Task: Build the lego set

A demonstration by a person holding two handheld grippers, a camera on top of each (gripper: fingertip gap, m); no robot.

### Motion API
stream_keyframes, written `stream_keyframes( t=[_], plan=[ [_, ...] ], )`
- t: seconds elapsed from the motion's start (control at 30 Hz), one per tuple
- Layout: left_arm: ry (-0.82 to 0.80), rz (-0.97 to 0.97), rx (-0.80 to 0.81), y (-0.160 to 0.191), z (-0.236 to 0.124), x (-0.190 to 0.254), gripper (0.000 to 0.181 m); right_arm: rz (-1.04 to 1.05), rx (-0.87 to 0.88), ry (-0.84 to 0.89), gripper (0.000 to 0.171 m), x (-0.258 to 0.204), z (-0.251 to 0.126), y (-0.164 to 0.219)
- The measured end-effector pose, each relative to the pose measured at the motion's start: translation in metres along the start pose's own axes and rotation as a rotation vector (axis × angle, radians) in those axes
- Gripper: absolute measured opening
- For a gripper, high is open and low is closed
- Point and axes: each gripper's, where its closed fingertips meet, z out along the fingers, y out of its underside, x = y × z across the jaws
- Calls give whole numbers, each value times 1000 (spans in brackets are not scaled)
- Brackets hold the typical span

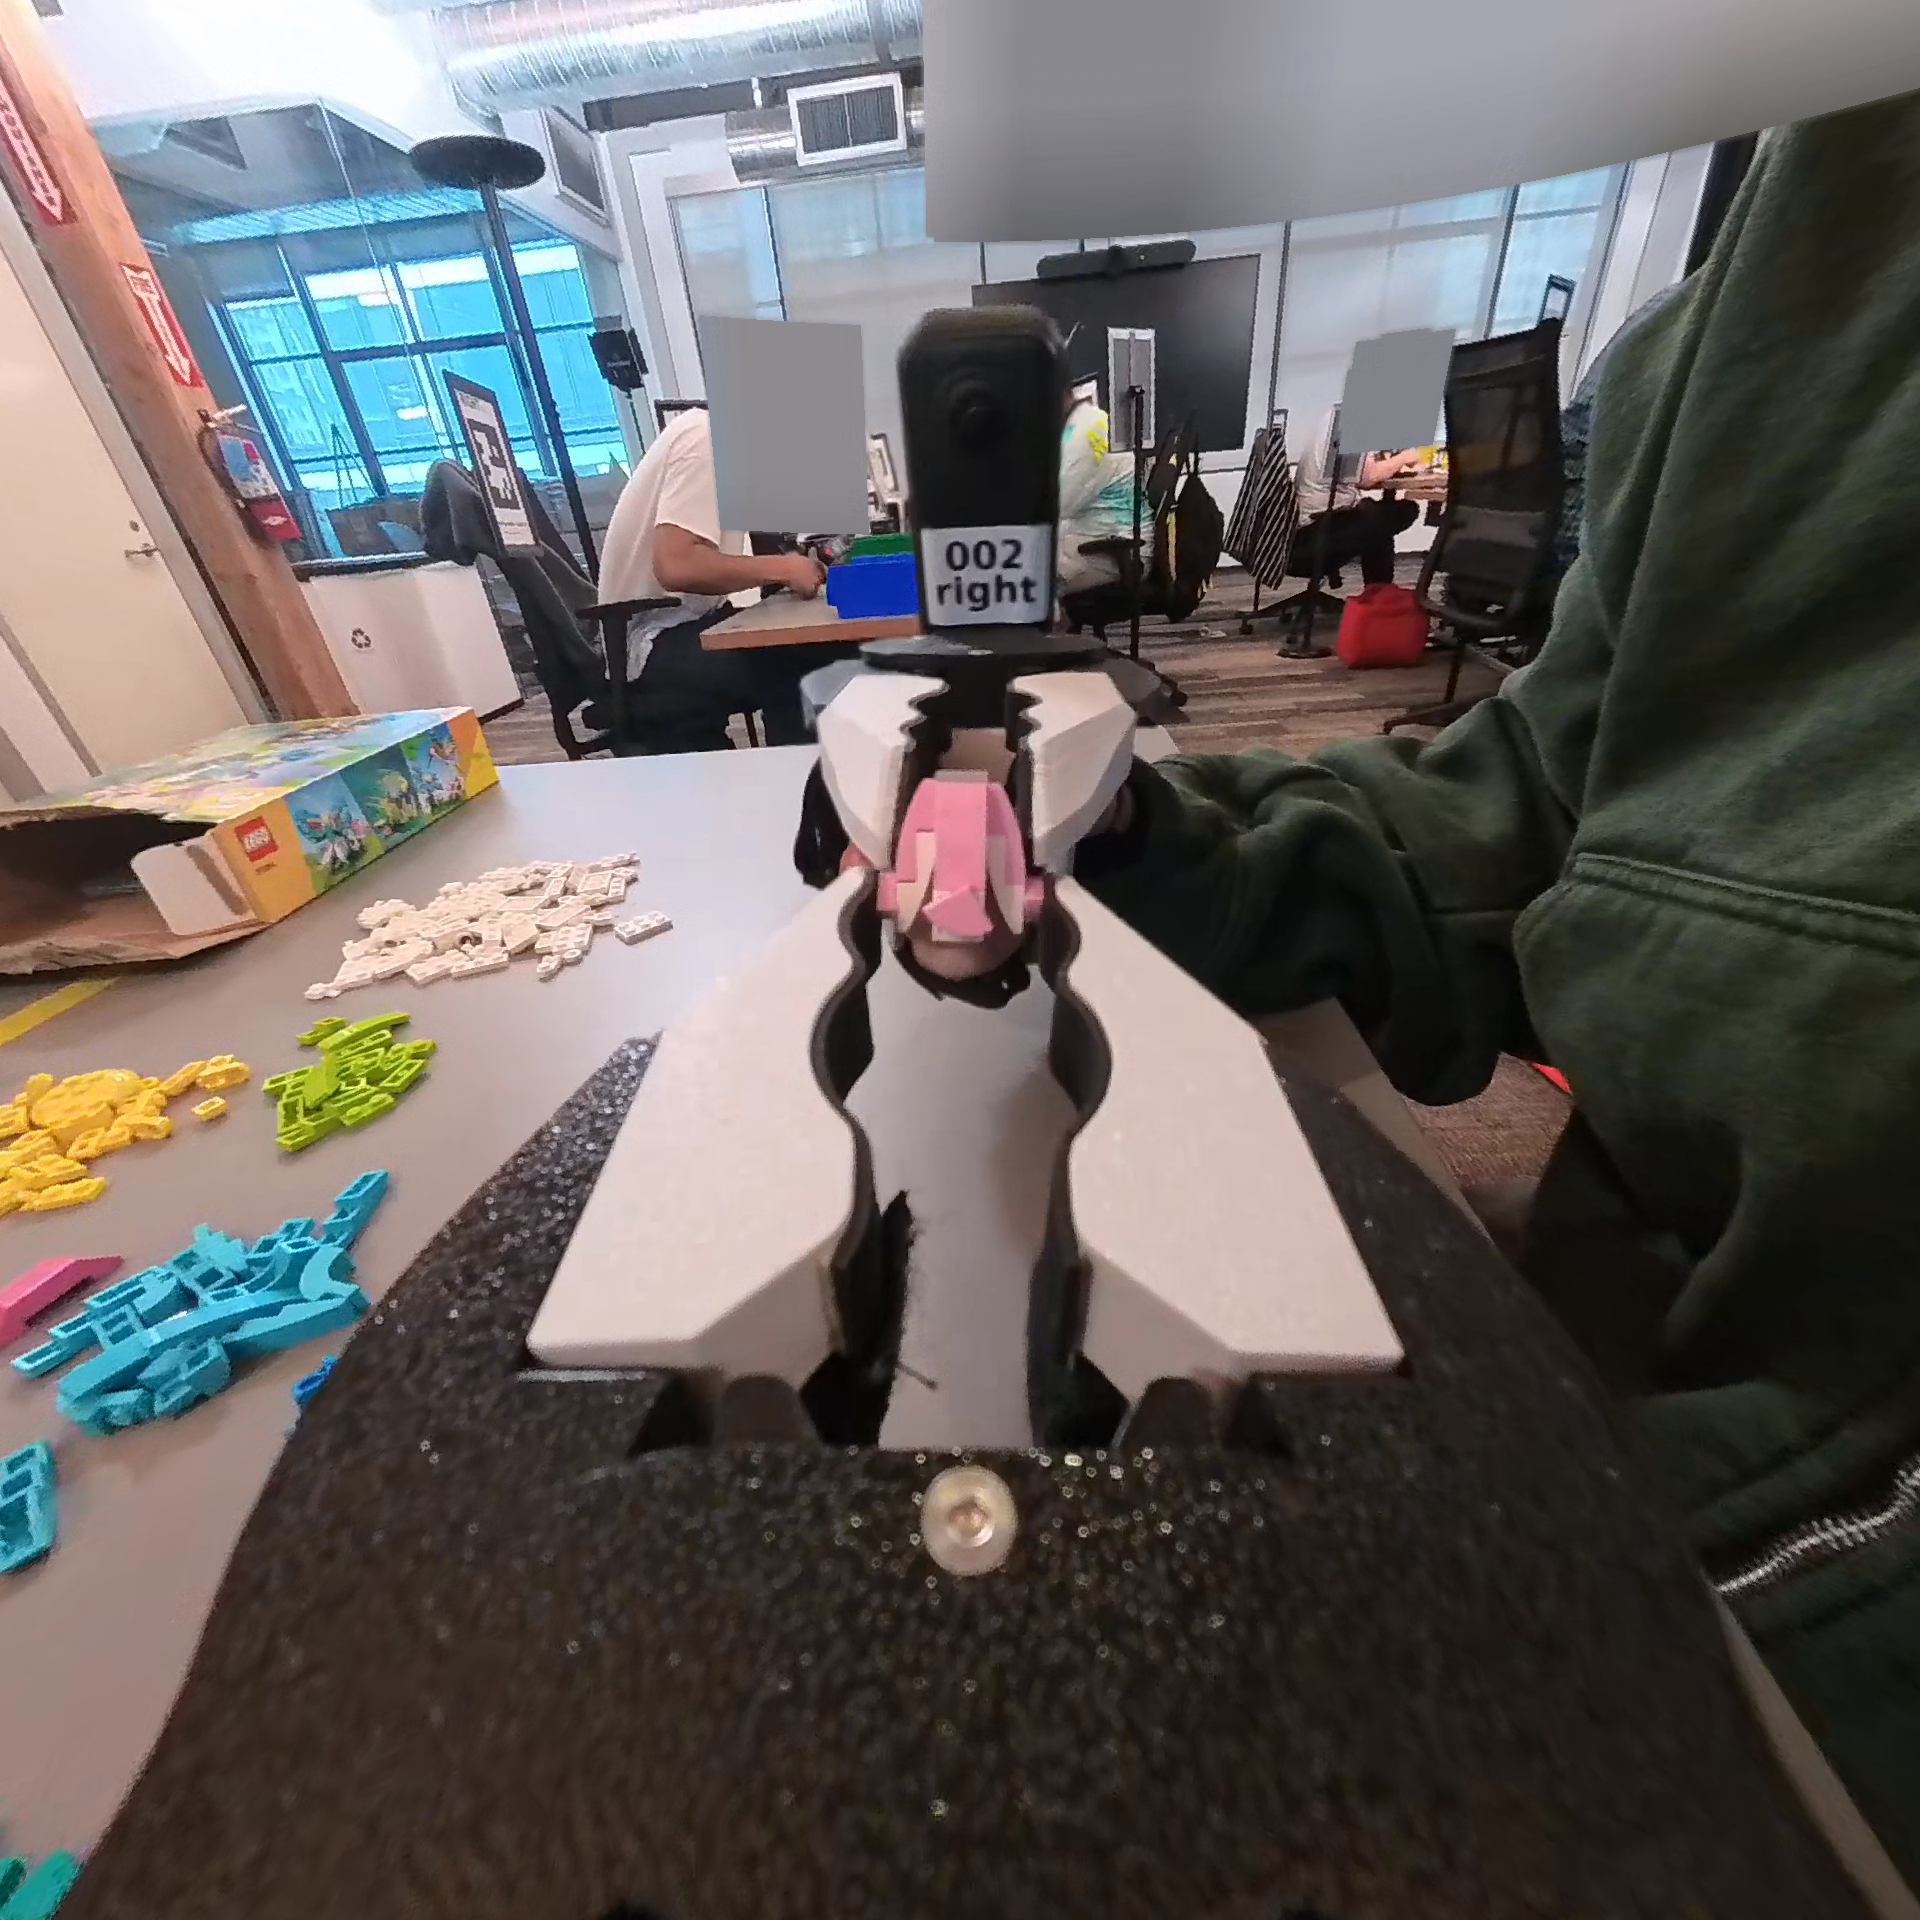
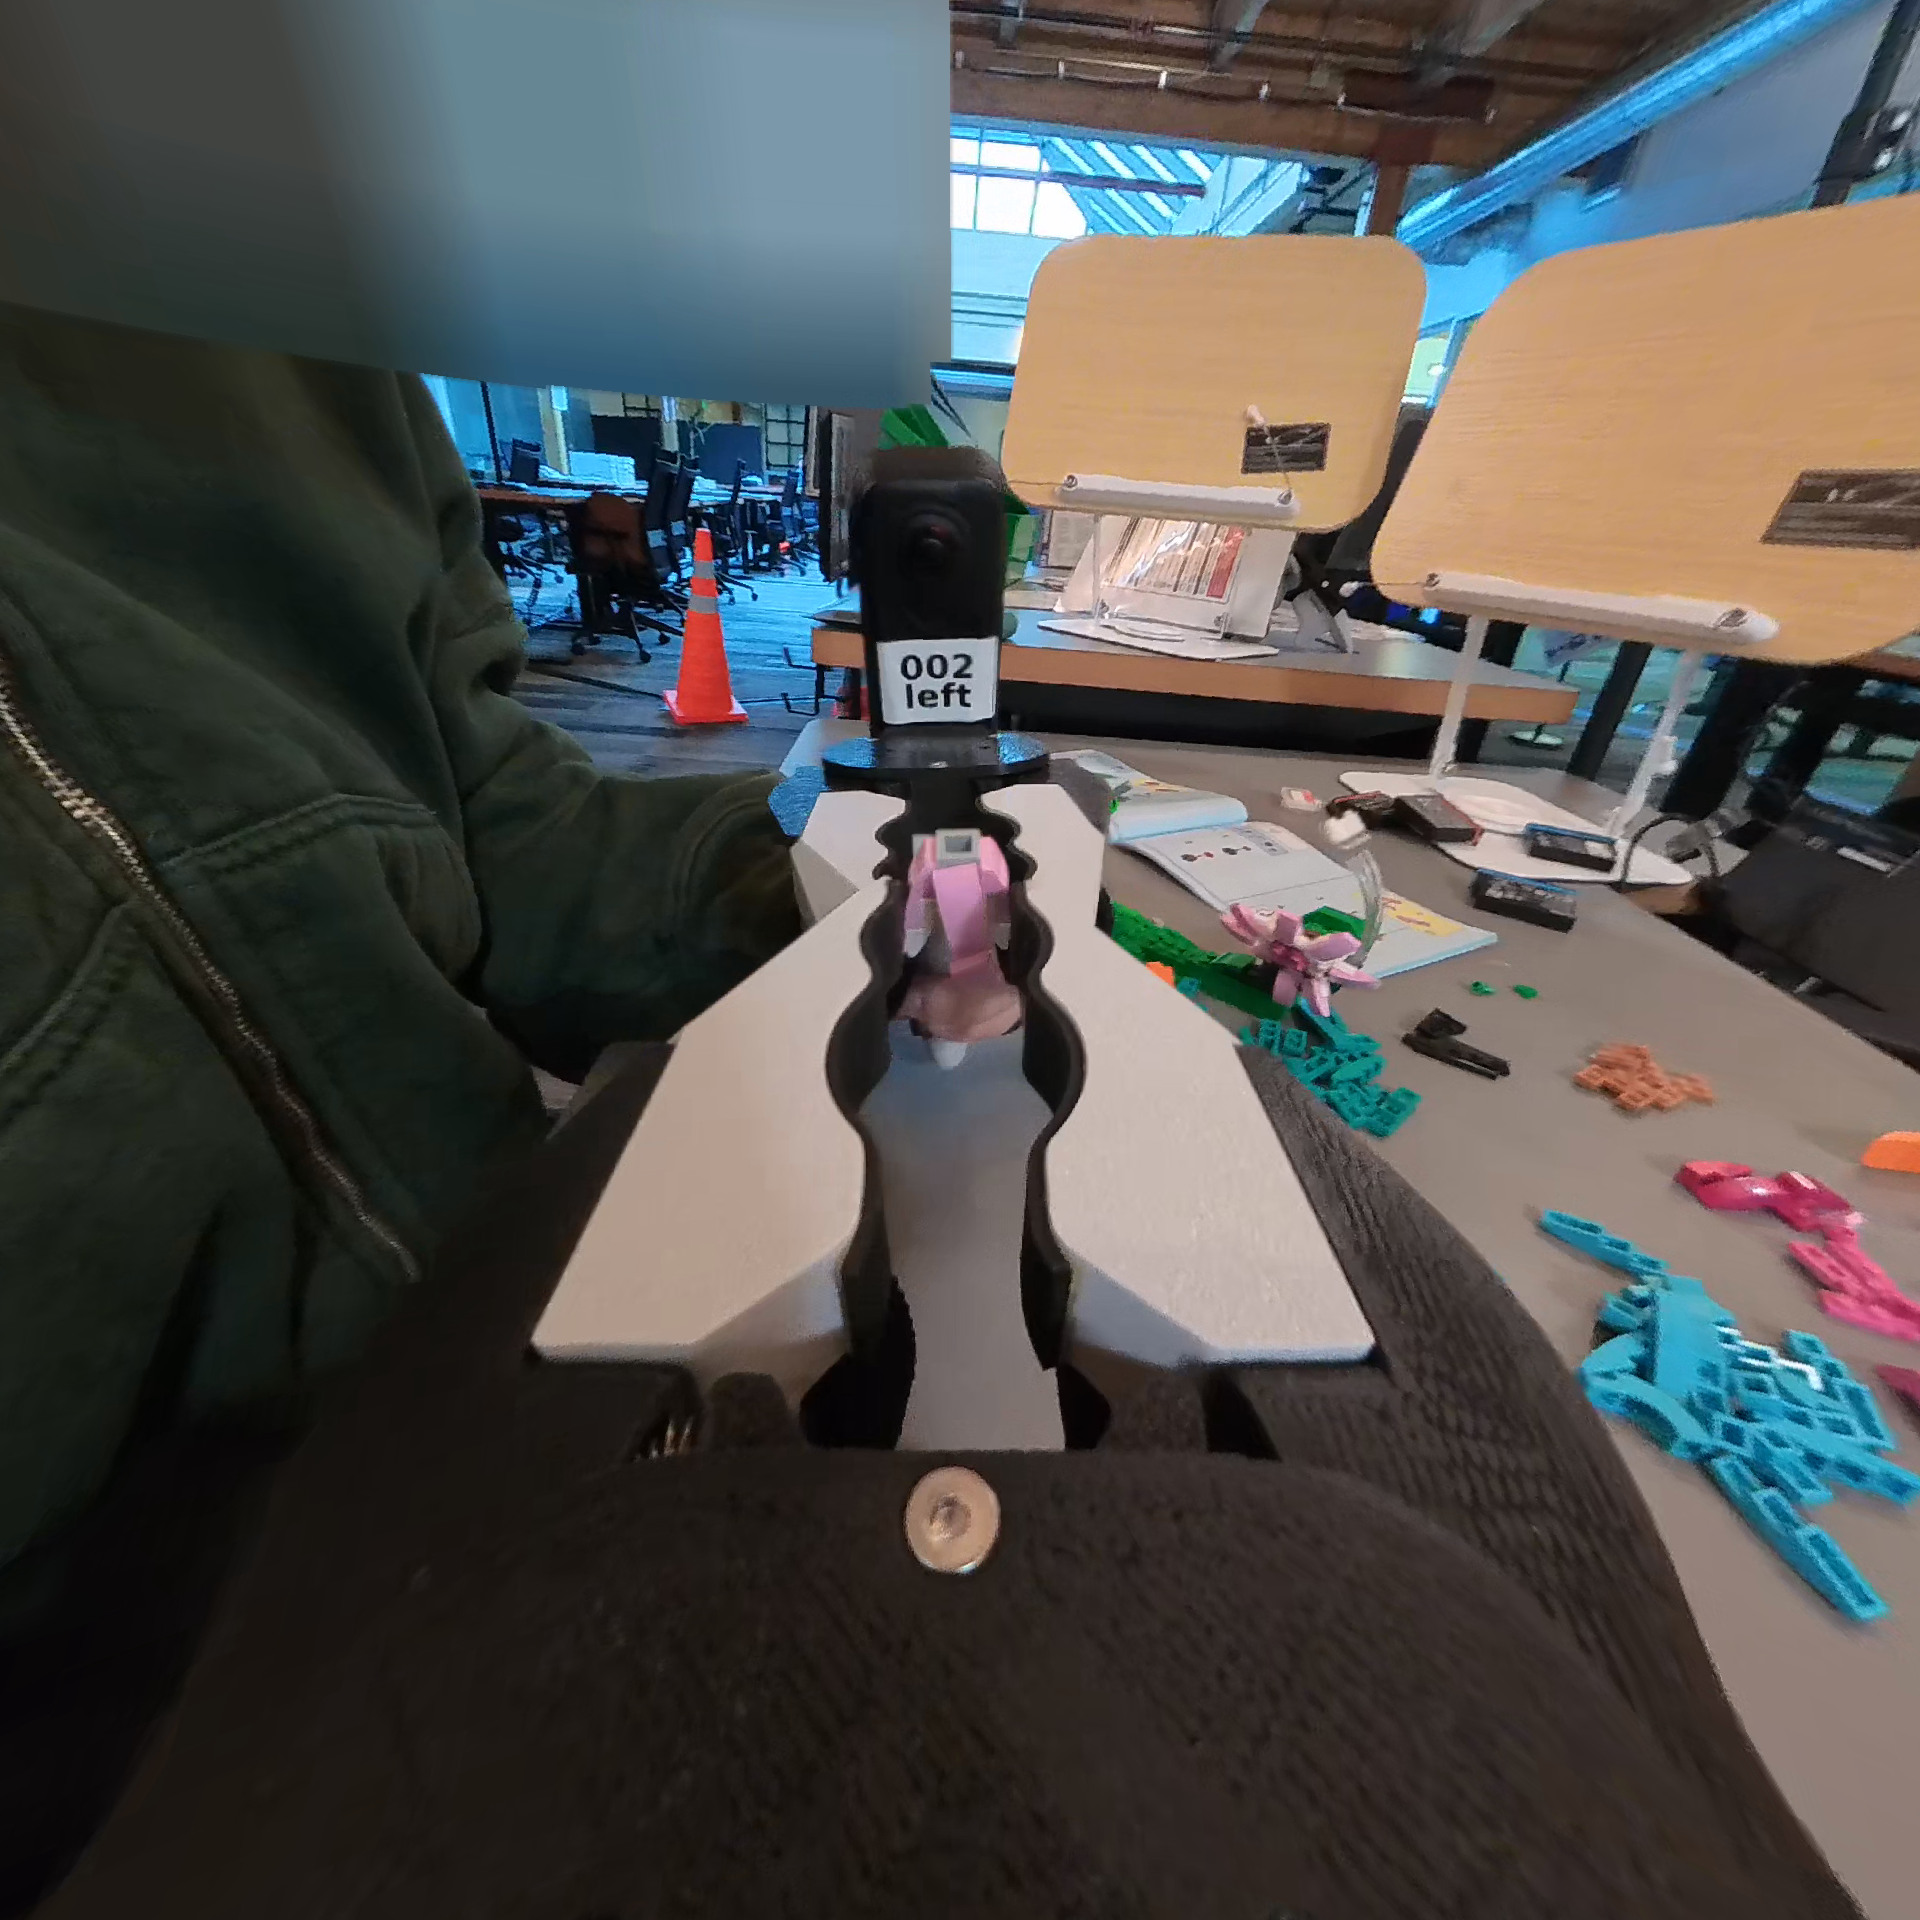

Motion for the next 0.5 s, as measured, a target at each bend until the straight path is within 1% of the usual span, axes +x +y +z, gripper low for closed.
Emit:
stream_keyframes(
  t=[0.27, 0.4, 0.5],
  plan=[
    [-1, -19, 18, -2, -1, -3, 27, -50, 36, 21, 19, 0, 1, -6],
    [10, -25, 26, -2, -2, -2, 27, 22, 41, -29, 24, -4, 4, -4],
    [20, -33, 29, -3, -1, 1, 27, 16, 37, -16, 19, -2, 4, -4]
  ],
)
